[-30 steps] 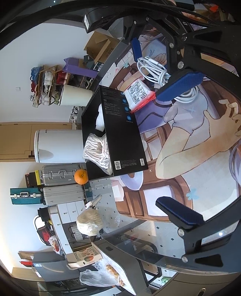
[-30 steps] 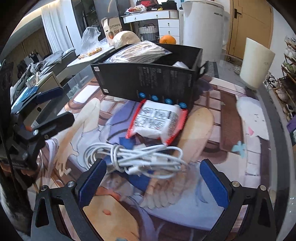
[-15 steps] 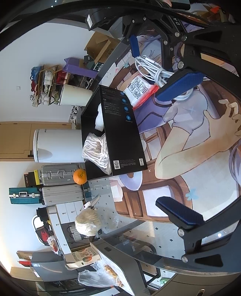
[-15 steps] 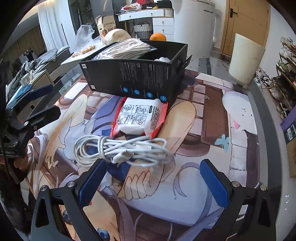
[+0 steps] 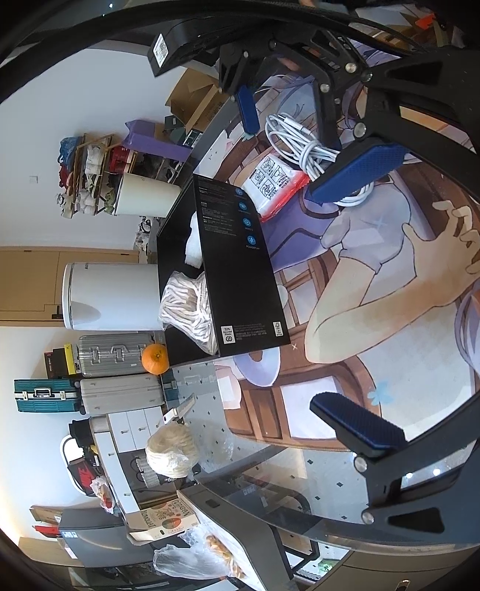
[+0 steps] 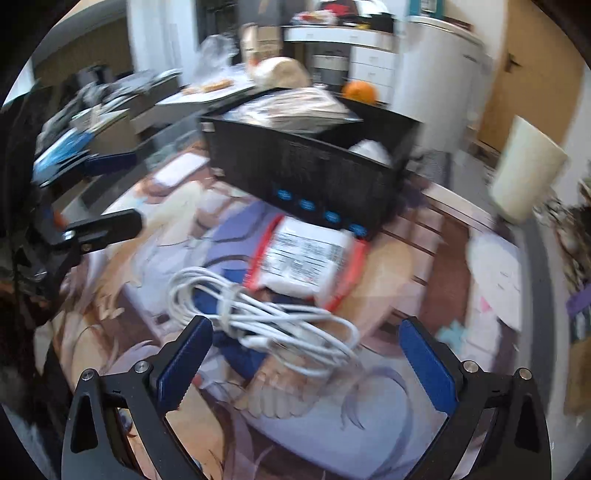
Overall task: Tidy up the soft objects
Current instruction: 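Grasp the white cable bundle with the right tool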
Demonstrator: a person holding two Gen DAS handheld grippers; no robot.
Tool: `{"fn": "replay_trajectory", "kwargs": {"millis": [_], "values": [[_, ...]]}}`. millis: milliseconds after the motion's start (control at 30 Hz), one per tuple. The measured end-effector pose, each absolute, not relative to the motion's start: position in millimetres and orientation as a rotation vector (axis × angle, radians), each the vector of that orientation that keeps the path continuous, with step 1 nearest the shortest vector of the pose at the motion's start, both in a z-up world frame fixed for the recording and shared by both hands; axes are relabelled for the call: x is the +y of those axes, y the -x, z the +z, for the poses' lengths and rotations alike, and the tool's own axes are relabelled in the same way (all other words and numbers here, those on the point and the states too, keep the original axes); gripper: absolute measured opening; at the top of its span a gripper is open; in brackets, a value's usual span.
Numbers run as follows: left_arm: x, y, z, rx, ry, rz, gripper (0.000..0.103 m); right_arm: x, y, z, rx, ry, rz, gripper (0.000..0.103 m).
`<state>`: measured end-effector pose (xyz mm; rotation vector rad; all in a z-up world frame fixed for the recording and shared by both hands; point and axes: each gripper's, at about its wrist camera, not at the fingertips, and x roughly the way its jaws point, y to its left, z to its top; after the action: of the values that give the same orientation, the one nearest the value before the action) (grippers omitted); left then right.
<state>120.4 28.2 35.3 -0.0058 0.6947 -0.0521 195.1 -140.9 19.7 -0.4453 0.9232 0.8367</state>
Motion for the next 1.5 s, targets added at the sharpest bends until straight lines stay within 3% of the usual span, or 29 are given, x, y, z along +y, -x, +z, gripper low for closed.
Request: {"fn": "replay_trajectory", "kwargs": {"millis": [233,400,633,900,1067,1200,1500], "values": [[28.4,-120.5,35.1,0.697,-0.002,-0.056,0.103,-131.7,-185.5,14.9,1.006,0.453,0.976,0.101],[28.4,-118.5,35.7,0.693,-0.009,-0.058,0.103,-133.4,-166.5,19.3,1.015,0.481,1.047,0.087],[28.4,-117.2,36.0,0.696,-0.012,-0.065,0.103,-118.7,-167.6,21.7,0.965,0.539,1.072,0.087],[32.3,-115.6,34.8,0.706,-0.014,-0.065,0.103,-96.2,-167.0,16.2,0.949,0.612,1.129,0.059],[34.2,-114.8,34.6,0.706,-0.005,-0.070,0.103,-87.8,-162.4,15.9,0.918,0.626,1.147,0.052],[35.1,-113.5,34.5,0.706,-0.005,-0.071,0.103,-87.4,-158.3,17.0,0.897,0.617,1.158,0.031],[40.7,-109.8,32.4,0.711,0.016,-0.068,0.103,-111.2,-147.3,19.1,0.861,0.545,1.127,0.028]]}}
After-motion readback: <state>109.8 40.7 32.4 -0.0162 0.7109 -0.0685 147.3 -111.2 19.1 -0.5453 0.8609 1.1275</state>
